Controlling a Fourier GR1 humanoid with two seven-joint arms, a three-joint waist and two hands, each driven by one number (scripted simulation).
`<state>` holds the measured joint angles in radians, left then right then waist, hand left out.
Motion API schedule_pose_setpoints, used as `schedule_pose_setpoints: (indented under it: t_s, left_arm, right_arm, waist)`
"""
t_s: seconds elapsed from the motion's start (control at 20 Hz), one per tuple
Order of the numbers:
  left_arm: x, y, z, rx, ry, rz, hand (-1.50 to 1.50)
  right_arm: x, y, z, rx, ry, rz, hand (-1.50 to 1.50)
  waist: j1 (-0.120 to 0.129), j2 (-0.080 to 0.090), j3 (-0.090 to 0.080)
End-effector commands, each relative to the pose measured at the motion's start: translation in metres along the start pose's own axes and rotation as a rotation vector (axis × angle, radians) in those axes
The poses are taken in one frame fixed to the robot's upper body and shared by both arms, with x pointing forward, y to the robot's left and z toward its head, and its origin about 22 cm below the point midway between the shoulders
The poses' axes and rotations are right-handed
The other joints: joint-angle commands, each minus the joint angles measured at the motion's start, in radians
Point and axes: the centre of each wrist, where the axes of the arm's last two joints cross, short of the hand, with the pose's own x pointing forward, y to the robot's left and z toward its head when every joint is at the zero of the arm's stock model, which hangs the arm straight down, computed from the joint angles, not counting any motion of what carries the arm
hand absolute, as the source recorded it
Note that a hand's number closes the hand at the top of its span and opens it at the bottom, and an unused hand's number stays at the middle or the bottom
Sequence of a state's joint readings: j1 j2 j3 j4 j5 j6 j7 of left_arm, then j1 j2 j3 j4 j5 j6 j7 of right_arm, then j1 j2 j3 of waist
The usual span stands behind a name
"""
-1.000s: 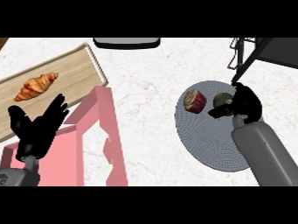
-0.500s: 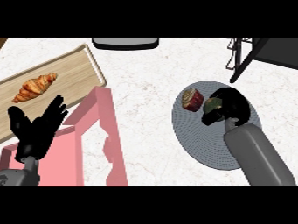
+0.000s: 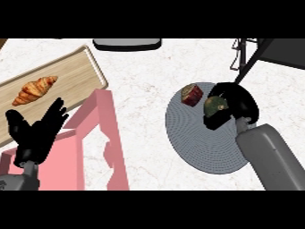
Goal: Pick the squash from the placemat and place it in the tiered shelf
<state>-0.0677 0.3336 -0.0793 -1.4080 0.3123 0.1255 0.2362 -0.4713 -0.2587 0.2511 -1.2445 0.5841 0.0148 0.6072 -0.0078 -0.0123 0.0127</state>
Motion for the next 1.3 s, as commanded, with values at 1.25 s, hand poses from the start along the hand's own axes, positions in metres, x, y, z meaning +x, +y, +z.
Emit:
schedule_pose_setpoints:
  t_s: [1.25]
  left_arm:
    - [-0.023, 0.010, -0.001, 0.013, 0.097, -0.012, 0.00]
  right_arm:
    - [0.072, -0.322, 0.135, -0.607, -0.083, -0.196, 1.50]
  waist:
    - [0.017, 0.012, -0.014]
